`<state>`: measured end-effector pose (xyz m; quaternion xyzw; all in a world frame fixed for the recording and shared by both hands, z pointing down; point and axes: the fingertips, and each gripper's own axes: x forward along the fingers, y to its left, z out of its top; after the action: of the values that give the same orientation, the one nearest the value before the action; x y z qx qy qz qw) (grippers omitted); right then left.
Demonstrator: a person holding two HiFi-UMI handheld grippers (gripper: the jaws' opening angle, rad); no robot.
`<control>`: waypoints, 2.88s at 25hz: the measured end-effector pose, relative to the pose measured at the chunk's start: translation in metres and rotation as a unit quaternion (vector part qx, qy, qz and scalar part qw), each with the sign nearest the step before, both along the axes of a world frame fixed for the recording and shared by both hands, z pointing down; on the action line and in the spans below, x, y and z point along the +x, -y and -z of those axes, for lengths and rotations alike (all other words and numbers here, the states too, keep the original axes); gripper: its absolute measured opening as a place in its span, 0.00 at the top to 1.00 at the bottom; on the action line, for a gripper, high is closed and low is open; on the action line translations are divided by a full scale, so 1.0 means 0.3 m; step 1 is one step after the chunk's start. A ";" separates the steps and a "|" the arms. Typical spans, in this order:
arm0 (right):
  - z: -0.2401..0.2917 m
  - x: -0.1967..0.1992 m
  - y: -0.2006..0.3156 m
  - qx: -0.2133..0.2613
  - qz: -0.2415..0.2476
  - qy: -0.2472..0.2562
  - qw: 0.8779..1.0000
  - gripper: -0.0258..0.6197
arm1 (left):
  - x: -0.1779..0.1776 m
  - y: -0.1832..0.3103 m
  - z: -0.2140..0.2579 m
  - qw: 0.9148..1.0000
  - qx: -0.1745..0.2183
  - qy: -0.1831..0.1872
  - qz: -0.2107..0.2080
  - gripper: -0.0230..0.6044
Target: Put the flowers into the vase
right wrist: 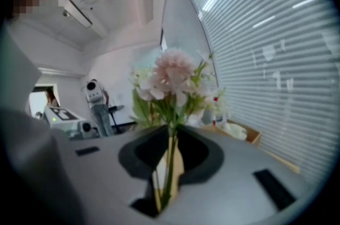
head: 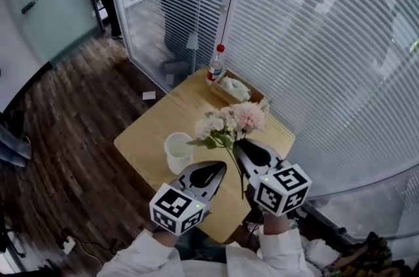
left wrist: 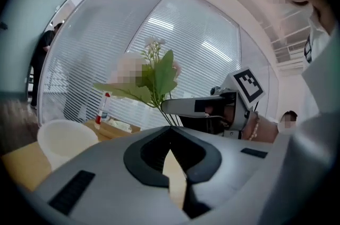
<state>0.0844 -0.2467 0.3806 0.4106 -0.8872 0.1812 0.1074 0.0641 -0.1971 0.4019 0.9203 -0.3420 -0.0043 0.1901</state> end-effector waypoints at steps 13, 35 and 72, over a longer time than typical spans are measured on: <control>0.255 -0.271 0.063 0.131 0.110 0.050 0.984 0.86 | -0.295 0.117 0.189 0.985 0.112 0.019 0.126 0.95; 0.331 -0.528 0.169 0.233 0.147 0.156 0.949 0.86 | -0.560 0.197 0.216 0.969 0.130 0.053 0.205 0.95; -0.076 -0.436 0.009 0.113 0.119 0.081 0.983 0.86 | -0.491 0.057 -0.053 0.982 0.029 0.052 0.178 0.95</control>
<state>-0.0463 -0.2493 0.4033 0.2954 -0.9502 0.0989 0.0089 -0.0833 -0.2140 0.4177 0.8488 -0.5092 -0.0003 0.1420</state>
